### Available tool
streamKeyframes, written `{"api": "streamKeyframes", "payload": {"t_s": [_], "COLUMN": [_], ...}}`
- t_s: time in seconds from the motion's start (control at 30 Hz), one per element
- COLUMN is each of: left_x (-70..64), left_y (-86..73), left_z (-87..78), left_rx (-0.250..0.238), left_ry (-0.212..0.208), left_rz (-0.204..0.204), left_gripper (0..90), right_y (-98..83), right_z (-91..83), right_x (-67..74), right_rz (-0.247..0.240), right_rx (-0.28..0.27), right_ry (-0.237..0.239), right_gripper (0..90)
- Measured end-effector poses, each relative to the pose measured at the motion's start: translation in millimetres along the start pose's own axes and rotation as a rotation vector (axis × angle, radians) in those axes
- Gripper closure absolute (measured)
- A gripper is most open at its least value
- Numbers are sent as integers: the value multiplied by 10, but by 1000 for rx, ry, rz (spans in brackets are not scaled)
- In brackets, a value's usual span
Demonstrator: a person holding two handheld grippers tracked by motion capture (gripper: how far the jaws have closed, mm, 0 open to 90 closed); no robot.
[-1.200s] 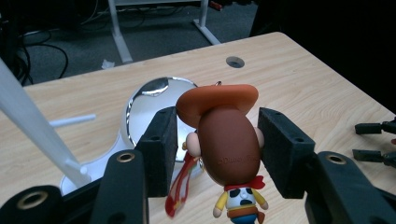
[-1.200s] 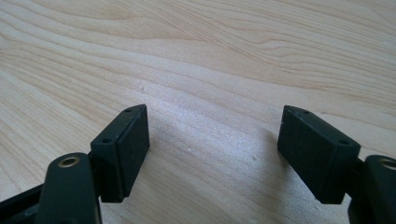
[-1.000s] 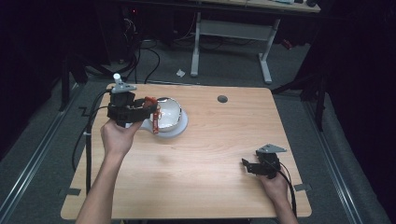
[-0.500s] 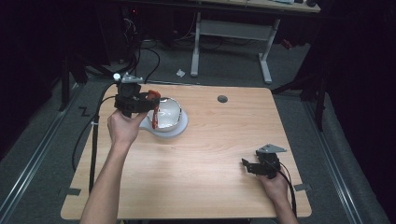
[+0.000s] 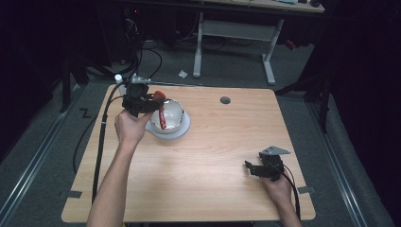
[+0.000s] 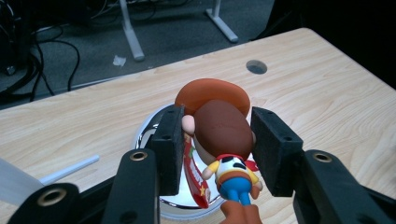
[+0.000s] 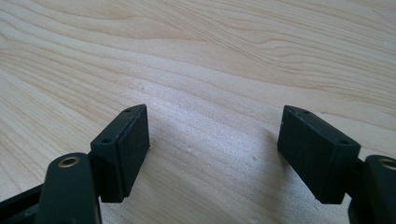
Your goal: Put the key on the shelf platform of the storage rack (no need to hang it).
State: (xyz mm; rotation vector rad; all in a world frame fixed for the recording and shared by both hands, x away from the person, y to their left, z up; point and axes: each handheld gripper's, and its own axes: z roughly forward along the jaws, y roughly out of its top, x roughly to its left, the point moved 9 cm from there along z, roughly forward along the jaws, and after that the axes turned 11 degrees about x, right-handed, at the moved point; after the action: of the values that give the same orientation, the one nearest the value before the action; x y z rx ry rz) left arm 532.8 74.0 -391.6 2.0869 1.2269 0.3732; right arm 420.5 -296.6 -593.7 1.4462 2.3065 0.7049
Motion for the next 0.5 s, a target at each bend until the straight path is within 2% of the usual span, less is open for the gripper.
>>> {"api": "streamKeyframes", "payload": {"t_s": [0.3, 0.5], "left_x": [-50, 4], "left_y": [-10, -95], "left_z": [234, 409], "left_rx": [13, 18], "left_ry": [17, 27], "left_rz": [17, -15], "left_gripper": [568, 568], "right_y": [0, 0], "right_z": [0, 0], "right_x": [0, 0], "right_rz": [-1, -2], "right_rx": [0, -1], "right_ry": [0, 0], "right_gripper": [250, 250]}}
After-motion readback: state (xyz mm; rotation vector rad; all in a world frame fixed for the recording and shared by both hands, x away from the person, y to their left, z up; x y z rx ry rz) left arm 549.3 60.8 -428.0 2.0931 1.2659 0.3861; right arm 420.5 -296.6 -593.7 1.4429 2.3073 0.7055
